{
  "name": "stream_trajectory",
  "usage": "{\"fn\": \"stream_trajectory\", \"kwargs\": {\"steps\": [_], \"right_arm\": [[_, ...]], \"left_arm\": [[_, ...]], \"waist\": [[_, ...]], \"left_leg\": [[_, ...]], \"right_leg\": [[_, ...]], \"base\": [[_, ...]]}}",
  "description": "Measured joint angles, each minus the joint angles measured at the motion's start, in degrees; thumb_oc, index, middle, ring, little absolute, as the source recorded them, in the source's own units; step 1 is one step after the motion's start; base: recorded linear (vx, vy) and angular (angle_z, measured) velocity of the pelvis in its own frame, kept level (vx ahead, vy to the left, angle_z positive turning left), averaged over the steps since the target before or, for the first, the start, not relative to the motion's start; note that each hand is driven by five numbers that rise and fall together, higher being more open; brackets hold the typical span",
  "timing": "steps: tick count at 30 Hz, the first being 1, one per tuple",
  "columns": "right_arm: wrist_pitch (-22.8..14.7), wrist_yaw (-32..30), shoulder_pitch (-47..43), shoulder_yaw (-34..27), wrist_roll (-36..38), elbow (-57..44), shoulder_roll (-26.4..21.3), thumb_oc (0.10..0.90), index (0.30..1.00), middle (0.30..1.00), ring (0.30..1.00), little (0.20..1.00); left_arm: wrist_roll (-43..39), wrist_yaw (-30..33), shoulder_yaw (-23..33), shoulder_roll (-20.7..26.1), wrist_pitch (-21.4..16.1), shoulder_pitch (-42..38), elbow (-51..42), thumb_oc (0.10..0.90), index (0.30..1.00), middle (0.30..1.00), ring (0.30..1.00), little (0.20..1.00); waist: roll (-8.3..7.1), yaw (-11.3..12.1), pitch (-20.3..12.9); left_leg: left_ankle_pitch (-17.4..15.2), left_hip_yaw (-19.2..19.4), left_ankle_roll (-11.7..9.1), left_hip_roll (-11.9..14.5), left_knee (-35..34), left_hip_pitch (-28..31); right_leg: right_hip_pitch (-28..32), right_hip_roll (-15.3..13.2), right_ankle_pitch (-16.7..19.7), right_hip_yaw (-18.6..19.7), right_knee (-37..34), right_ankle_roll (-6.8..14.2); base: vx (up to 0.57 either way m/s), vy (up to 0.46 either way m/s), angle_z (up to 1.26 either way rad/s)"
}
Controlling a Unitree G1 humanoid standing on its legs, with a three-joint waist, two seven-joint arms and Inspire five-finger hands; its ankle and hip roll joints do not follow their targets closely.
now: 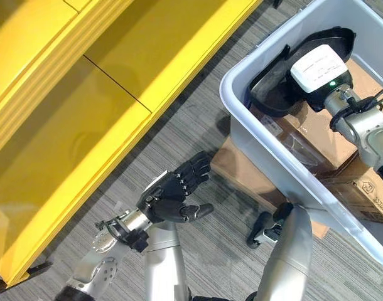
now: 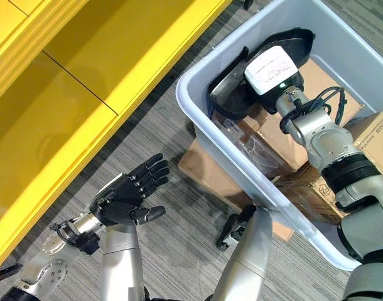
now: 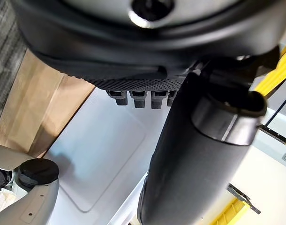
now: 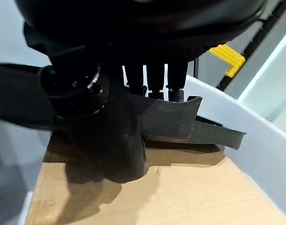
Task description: Move parts from the plastic box to the shelf.
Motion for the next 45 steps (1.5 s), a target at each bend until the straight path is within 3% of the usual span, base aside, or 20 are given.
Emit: {"fn": "stream_trajectory", "kwargs": {"steps": [9, 15, 24, 28, 31, 33, 38, 40, 43, 45], "right_arm": [[-0.5, -9.0, 0.3, -0.4, 1.1, 7.5, 3.6, 0.400, 0.300, 0.300, 0.300, 0.300], [-1.2, -10.1, 2.3, -0.4, 1.1, 6.4, 3.5, 0.400, 0.300, 0.300, 0.300, 0.300], [2.5, -3.7, 20.0, -3.4, 8.0, -10.2, 1.6, 0.400, 0.300, 0.300, 0.300, 0.300], [3.5, -2.8, 31.5, -12.1, 12.9, -15.6, 2.4, 0.400, 0.300, 0.300, 0.300, 0.300], [5.1, -1.6, 45.5, -20.0, 15.8, -23.5, 4.4, 0.400, 0.300, 0.300, 0.300, 0.300], [5.0, -1.5, 47.3, -20.4, 15.9, -24.8, 5.2, 0.400, 0.300, 0.300, 0.300, 0.300], [6.2, 1.4, 49.0, -25.2, 16.1, -25.6, 5.9, 0.400, 0.300, 0.300, 0.300, 0.300], [6.3, 3.0, 49.8, -27.1, 17.3, -26.1, 6.0, 0.400, 0.300, 0.300, 0.300, 0.300], [6.3, 7.5, 52.5, -30.1, 21.4, -27.7, 6.1, 0.400, 0.300, 0.300, 0.300, 0.300], [7.1, 11.7, 53.7, -31.6, 23.9, -29.2, 6.0, 0.400, 0.300, 0.300, 0.300, 0.300]], "left_arm": [[0.0, -0.7, -0.9, -0.2, 0.2, -0.9, 0.1, 0.900, 1.000, 1.000, 1.000, 1.000], [-0.1, -1.3, -2.2, -0.3, 1.3, -2.9, 0.1, 0.900, 1.000, 1.000, 1.000, 1.000], [0.0, -1.0, -1.5, -0.7, 1.4, -2.7, -0.2, 0.900, 1.000, 1.000, 1.000, 1.000], [0.2, -0.5, -0.4, -2.0, 1.7, -3.1, 0.2, 0.900, 1.000, 1.000, 1.000, 1.000], [0.2, 0.4, 2.4, -3.3, 2.6, -0.1, -0.1, 0.900, 1.000, 1.000, 1.000, 1.000], [0.2, 0.4, 4.7, -3.0, 2.6, 1.8, -0.3, 0.900, 1.000, 1.000, 1.000, 1.000], [0.8, 0.5, 5.9, -3.6, 4.0, 1.8, 0.1, 0.900, 1.000, 1.000, 1.000, 1.000], [2.7, 0.6, 6.6, -3.8, 4.1, 2.5, 0.1, 0.900, 1.000, 1.000, 1.000, 1.000], [7.8, 1.8, 7.4, -4.4, 3.3, 4.7, 0.1, 0.900, 1.000, 1.000, 1.000, 1.000], [11.4, 3.0, 7.5, -4.3, 1.7, 5.7, 0.1, 0.900, 1.000, 1.000, 1.000, 1.000]], "waist": [[2.36, -0.3, -0.6], [3.12, -0.4, -0.8], [2.99, -1.8, -0.6], [2.54, -2.6, -0.4], [1.50, -3.7, -0.7], [-0.09, -5.4, -1.5], [-0.40, -6.5, -1.9], [-0.43, -6.6, -3.2], [-0.50, -6.9, -8.7], [-0.51, -6.8, -10.6]], "left_leg": [[1.7, 1.6, 0.3, 0.1, -4.6, 3.2], [4.4, 5.0, 0.3, 1.0, -13.3, 9.2], [8.4, 12.6, 0.9, 1.0, -31.3, 27.7], [10.9, 14.6, 1.5, 0.7, -39.5, 34.9], [13.0, 16.1, 1.9, 0.2, -47.8, 45.1], [13.6, 17.4, 1.5, 0.2, -50.3, 48.2], [16.4, 20.2, 0.9, 0.0, -57.6, 55.5], [17.1, 21.2, 0.7, 0.1, -60.0, 58.0], [18.0, 22.5, 0.6, -0.2, -64.4, 61.7], [18.7, 23.3, 0.5, -0.1, -66.8, 64.2]], "right_leg": [[2.6, 0.0, 0.6, -1.0, -3.8, -0.3], [7.3, 0.9, 4.7, -2.7, -12.5, -0.4], [25.1, 2.6, 13.2, -6.2, -33.8, 2.1], [33.0, 3.1, 15.8, -9.0, -41.9, 2.8], [43.5, 4.0, 17.3, -11.6, -49.6, 3.7], [45.9, 4.2, 18.0, -11.7, -51.9, 4.1], [52.0, 5.7, 21.6, -12.1, -59.6, 4.5], [54.2, 6.2, 22.7, -12.1, -62.5, 5.0], [57.7, 7.1, 24.5, -12.3, -67.7, 5.4], [60.0, 7.2, 25.3, -12.3, -70.4, 5.7]], "base": [[-0.03, 0.020, 0.00], [-0.05, 0.094, -0.06], [-0.01, 0.083, -0.07], [0.10, 0.052, 0.07], [0.20, 0.084, 0.11], [0.21, 0.101, -0.10], [0.14, 0.085, -0.14], [0.16, 0.095, -0.15], [0.10, 0.062, -0.07], [0.06, 0.033, -0.11]]}}
